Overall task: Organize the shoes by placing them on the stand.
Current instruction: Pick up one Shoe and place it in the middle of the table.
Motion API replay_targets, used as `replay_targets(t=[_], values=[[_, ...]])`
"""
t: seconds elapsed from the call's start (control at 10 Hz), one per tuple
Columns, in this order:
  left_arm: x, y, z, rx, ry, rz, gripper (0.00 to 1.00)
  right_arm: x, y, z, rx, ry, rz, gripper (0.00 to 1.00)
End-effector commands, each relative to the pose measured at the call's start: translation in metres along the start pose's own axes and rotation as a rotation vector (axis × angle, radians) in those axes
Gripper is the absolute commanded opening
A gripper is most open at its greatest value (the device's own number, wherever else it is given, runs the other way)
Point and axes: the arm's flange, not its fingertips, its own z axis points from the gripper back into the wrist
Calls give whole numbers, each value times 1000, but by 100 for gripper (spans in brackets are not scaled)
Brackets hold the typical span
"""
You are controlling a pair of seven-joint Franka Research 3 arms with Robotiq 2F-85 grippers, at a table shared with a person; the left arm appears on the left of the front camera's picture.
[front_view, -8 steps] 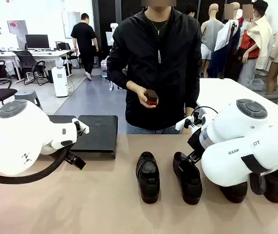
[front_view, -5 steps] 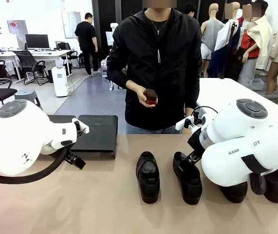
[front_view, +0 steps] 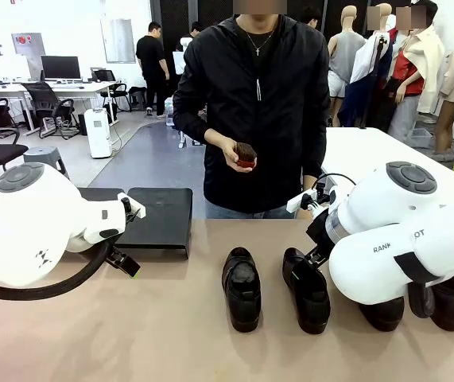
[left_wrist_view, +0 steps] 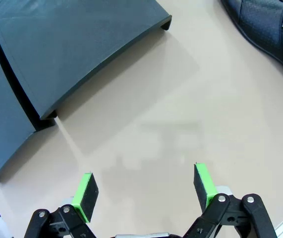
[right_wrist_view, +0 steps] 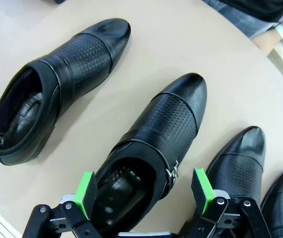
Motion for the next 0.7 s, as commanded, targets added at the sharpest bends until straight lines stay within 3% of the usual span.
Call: replay_targets(t=[0.0,0.3,0.4,0.5,0.6], values=[[0,0,0,0,0,0,100,0,0,0,0,0,0,100],[0,0,0,0,0,0,100,0,0,0,0,0,0,100],[4,17,38,18,-6,22,100,8,-8,31,26,36,-38,100],[9,29,82,-36,9,119,100,13,-21,73,112,47,-133,100],[7,32,120,9,24,245,100,9,-39,119,163,104,-207,100]])
